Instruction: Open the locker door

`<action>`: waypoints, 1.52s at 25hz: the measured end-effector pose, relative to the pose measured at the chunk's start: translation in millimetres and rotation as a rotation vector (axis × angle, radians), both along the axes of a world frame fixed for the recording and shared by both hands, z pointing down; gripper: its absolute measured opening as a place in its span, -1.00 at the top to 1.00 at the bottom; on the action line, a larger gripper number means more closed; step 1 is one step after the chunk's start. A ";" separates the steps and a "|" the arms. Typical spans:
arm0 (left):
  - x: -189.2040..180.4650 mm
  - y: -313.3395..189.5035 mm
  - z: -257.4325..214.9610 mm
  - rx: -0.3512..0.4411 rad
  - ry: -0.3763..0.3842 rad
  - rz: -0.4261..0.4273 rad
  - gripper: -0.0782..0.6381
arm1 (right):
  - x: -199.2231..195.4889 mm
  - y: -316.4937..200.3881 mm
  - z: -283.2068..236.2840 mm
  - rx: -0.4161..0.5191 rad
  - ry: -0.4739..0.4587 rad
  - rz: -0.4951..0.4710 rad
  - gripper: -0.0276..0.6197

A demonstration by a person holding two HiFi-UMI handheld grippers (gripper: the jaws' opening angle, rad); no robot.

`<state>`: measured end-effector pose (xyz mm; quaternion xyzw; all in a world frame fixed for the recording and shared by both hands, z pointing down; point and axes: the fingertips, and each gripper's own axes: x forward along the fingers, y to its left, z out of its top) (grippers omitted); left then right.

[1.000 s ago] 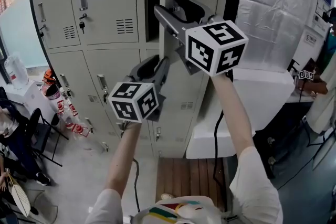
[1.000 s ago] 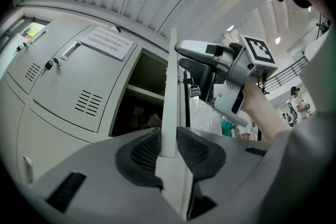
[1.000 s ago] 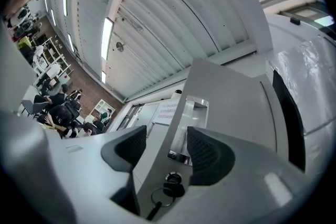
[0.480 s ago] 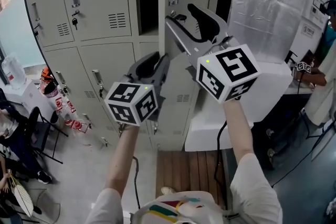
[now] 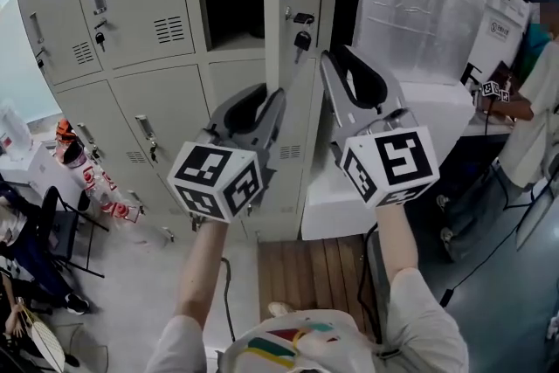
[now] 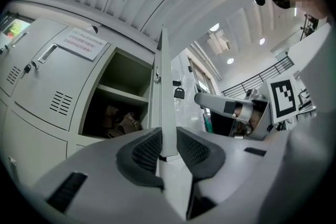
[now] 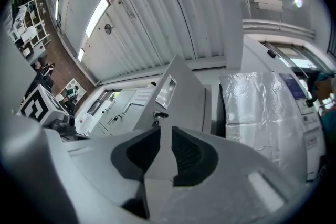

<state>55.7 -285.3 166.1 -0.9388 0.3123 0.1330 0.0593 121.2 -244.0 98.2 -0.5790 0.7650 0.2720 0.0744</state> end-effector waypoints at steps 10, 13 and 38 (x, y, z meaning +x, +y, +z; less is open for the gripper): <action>46.2 24.6 0.1 0.017 -0.016 0.120 0.52 | 45.3 -3.1 43.0 -0.089 -0.084 0.065 0.85; 62.7 30.3 0.4 0.016 -0.027 0.166 0.52 | 54.3 -1.7 44.1 -0.089 -0.100 0.081 0.85; 147.5 47.9 0.8 0.033 -0.057 0.321 0.52 | 110.2 41.0 39.0 -0.038 -0.074 0.223 0.85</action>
